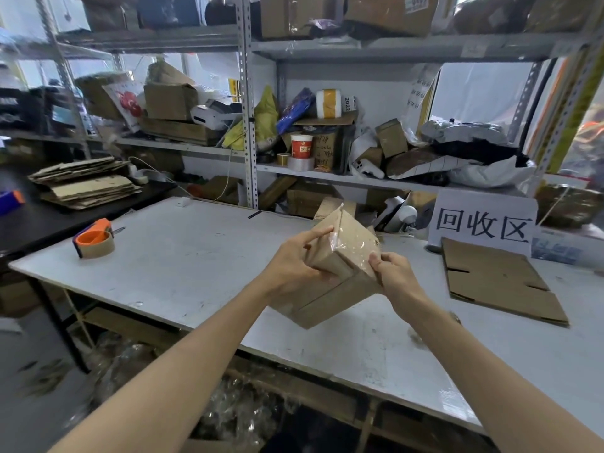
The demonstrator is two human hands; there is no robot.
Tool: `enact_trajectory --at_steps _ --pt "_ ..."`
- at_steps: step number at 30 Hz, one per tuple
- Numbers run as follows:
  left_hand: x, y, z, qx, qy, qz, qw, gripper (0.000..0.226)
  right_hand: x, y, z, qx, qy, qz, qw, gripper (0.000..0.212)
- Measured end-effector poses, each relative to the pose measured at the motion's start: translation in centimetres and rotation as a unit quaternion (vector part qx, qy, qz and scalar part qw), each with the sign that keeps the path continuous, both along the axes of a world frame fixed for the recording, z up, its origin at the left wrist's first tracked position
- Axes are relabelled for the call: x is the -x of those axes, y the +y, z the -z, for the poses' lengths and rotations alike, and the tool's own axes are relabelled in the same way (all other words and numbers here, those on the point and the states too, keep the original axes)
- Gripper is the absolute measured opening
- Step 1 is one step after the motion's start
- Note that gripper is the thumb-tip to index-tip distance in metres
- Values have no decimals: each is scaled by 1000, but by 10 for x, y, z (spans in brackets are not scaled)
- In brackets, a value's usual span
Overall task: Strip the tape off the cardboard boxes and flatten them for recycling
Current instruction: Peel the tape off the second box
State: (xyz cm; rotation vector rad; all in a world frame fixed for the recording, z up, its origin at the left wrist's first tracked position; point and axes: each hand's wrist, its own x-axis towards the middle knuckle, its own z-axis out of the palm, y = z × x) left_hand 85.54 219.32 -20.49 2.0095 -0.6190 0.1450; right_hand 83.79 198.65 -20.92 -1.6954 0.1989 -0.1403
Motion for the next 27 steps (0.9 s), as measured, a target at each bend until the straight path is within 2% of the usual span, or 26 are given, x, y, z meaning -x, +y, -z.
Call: enact_trajectory --at_steps 4,7,13,19,22,27 --pt "0 -7 9 -33 2 -25 999 82 1 -5 12 61 16 8 998 32" --pt "3 -11 11 -25 -2 -25 999 75 3 -10 14 114 -9 26 993 32" --pt "3 -21 -6 3 -1 -35 999 56 3 -12 4 114 -76 38 990 40" --pt "0 -20 -14 -25 62 -29 997 36 1 -13 -8 134 -113 66 982 39" --pt "-1 -20 -17 6 97 -3 995 17 1 -12 -9 135 -133 76 979 35" --pt "-2 -21 -22 70 102 -25 992 12 1 -12 -7 130 -159 99 974 35"
